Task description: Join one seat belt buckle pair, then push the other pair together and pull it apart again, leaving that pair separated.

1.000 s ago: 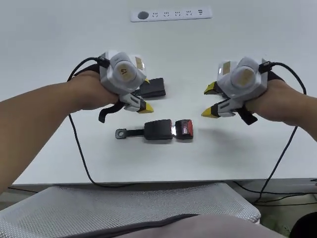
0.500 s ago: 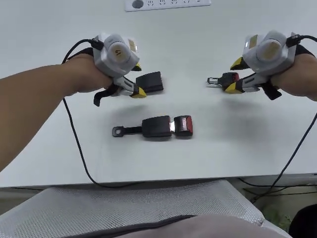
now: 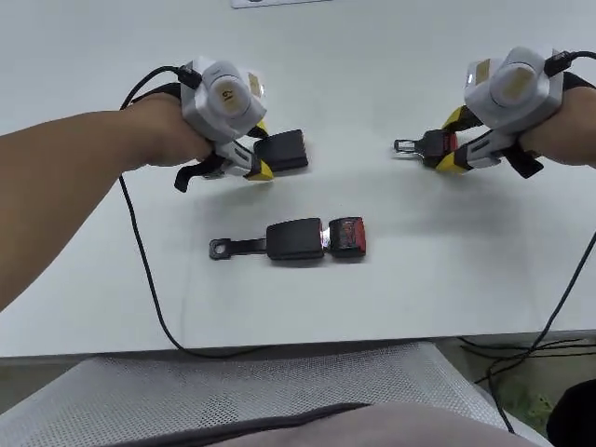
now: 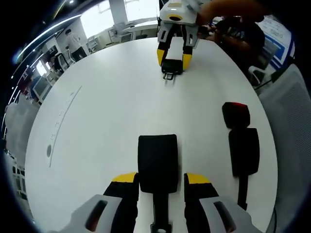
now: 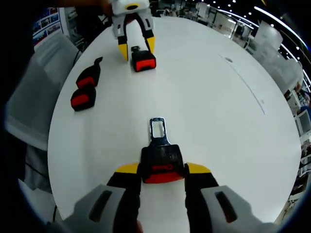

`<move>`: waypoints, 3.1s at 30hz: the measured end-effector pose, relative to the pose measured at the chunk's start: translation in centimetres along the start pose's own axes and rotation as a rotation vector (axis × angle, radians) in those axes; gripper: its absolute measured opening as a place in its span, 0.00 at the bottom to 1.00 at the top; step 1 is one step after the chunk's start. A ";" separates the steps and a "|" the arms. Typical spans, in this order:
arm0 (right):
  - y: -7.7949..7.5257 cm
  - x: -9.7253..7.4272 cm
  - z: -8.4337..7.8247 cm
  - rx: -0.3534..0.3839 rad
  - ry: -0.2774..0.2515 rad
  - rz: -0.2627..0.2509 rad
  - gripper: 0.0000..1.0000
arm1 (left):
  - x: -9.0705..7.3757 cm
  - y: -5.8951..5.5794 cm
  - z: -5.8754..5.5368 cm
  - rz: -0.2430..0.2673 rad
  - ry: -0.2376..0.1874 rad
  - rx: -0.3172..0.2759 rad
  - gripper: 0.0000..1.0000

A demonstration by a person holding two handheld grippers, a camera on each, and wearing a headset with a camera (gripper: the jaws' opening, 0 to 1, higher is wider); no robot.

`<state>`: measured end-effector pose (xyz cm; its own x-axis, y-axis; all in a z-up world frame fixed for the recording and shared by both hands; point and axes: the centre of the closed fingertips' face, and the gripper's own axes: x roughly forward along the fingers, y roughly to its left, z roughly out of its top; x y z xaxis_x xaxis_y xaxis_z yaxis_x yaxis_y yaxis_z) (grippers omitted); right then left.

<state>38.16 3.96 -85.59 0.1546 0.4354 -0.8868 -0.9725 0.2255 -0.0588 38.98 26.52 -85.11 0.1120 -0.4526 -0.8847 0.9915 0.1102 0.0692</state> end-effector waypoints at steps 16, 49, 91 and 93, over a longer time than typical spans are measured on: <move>0.4 0.3 -0.2 -0.079 0.053 0.089 0.34 | 0.2 -1.0 0.4 -0.008 0.044 0.087 0.32; 3.3 4.3 9.5 -0.107 -0.065 0.068 0.35 | 0.4 -1.5 0.4 -0.034 0.059 0.035 0.32; 3.5 6.1 12.5 -0.179 -0.082 0.080 0.32 | 0.7 -1.6 0.4 -0.076 0.041 0.070 0.31; 3.5 6.2 12.5 -0.182 -0.078 0.079 0.32 | 0.7 -1.6 0.4 -0.080 0.042 0.070 0.31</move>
<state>37.86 18.35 -85.52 0.0826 0.5137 -0.8540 -0.9965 0.0302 -0.0783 37.51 25.65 -85.65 0.0309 -0.4201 -0.9069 0.9995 0.0122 0.0285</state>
